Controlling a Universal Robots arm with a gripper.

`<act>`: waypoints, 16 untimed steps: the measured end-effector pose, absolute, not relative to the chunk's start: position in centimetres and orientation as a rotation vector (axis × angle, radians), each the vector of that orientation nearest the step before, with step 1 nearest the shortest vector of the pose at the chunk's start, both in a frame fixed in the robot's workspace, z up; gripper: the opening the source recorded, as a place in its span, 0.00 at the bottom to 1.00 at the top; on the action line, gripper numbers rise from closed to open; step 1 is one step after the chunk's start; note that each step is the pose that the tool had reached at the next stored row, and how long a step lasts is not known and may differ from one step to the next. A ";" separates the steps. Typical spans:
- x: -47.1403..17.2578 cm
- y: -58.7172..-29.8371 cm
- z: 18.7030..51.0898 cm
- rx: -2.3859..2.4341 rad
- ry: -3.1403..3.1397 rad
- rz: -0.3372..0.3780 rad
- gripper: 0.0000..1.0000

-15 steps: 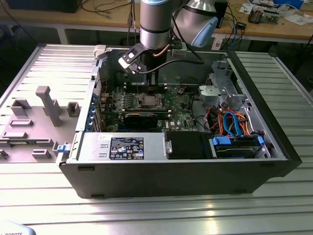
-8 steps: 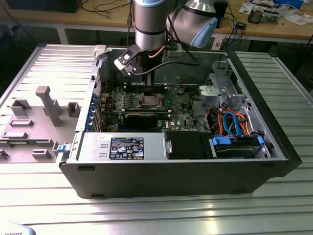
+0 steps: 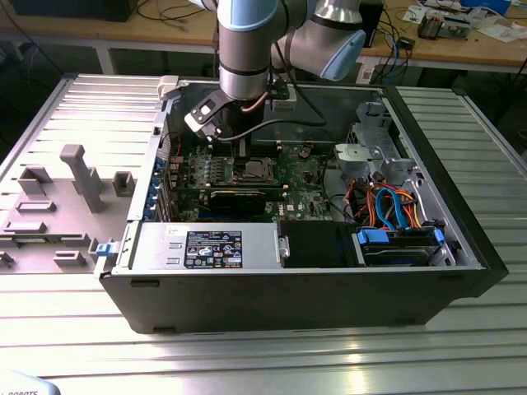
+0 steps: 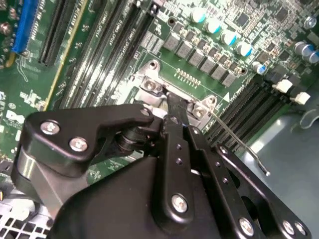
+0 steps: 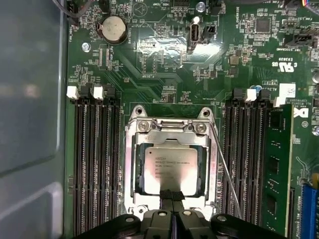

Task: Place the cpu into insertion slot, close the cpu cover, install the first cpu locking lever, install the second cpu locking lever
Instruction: 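Close the cpu cover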

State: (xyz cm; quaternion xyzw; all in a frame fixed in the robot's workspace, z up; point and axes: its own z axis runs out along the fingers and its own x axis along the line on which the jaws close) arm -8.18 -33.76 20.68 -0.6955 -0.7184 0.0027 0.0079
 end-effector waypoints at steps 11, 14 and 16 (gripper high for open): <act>-6.0 -33.7 21.2 -2.182 -2.254 0.044 0.11; -5.0 -33.7 21.2 -2.182 -2.253 0.047 0.11; -5.0 -33.7 21.2 -2.182 -2.253 0.047 0.11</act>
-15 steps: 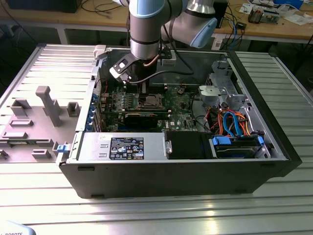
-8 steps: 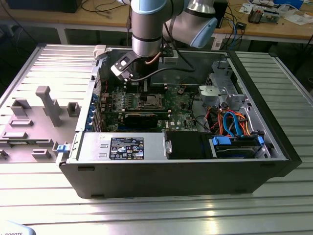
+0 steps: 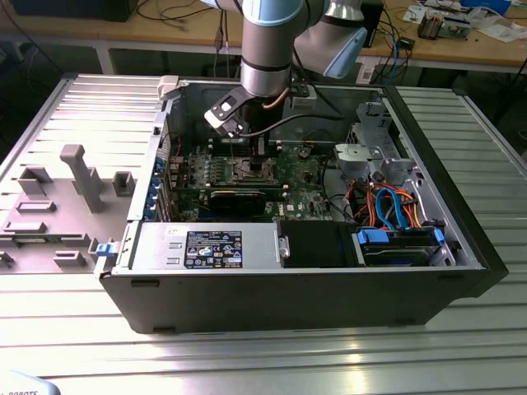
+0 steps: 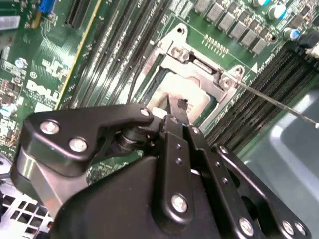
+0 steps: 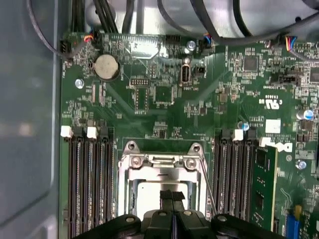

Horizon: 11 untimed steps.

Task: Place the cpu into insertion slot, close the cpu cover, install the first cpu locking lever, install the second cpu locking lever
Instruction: 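Close the cpu cover, then install the first cpu locking lever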

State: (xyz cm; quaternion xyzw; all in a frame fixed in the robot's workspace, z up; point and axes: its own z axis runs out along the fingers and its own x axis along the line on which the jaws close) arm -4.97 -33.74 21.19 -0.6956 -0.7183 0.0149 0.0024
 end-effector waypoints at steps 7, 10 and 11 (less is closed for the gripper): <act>-4.8 -33.7 21.3 -2.182 -2.253 0.047 0.11; -4.8 -33.7 21.5 -2.182 -2.253 0.047 0.11; -4.8 -33.7 21.5 -2.182 -2.253 0.047 0.11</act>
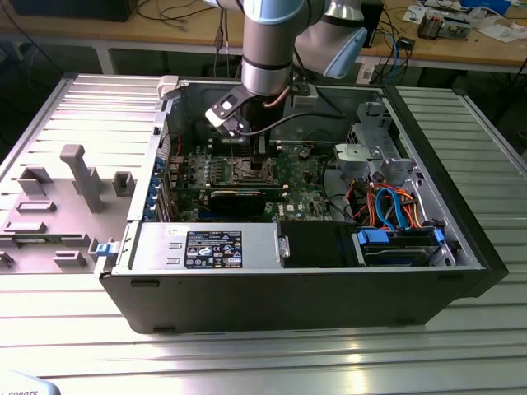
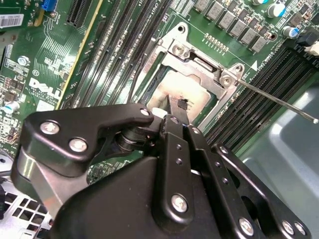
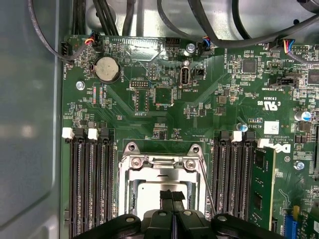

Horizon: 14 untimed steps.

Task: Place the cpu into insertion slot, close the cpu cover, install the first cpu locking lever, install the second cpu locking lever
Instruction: 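Install the first cpu locking lever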

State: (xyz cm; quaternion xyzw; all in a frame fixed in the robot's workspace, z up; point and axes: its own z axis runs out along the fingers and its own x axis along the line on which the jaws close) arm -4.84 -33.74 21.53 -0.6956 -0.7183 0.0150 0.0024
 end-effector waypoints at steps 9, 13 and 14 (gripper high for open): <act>-4.9 -33.7 21.7 -2.189 -2.260 0.042 0.11; -4.9 -33.7 21.7 -2.190 -2.260 0.041 0.11; -4.9 -33.7 21.7 -2.190 -2.260 0.041 0.11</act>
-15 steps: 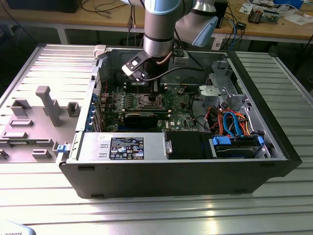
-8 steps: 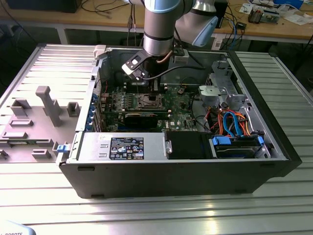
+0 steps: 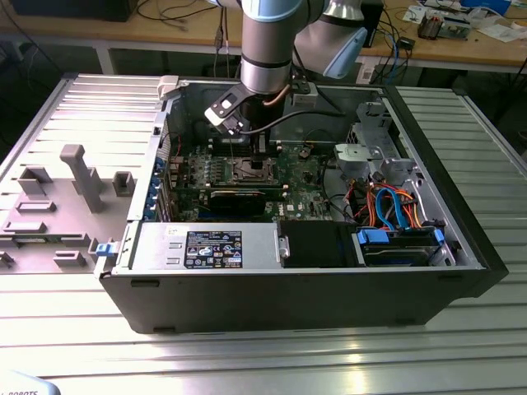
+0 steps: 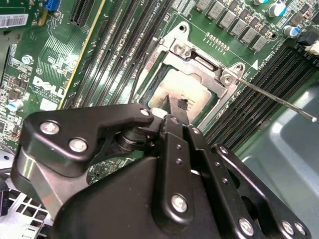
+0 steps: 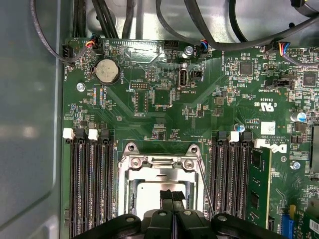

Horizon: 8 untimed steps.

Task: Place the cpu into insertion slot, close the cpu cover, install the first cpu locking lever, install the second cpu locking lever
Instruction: 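Install the first cpu locking lever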

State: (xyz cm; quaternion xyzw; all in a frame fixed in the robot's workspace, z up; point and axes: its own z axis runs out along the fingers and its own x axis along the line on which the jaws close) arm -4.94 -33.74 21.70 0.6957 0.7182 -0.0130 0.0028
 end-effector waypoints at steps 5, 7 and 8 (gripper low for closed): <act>-5.0 -33.7 21.7 2.182 2.252 -0.041 0.11; -5.0 -33.7 21.7 2.182 2.252 -0.041 0.11; -5.0 -33.7 21.7 2.182 2.252 -0.041 0.11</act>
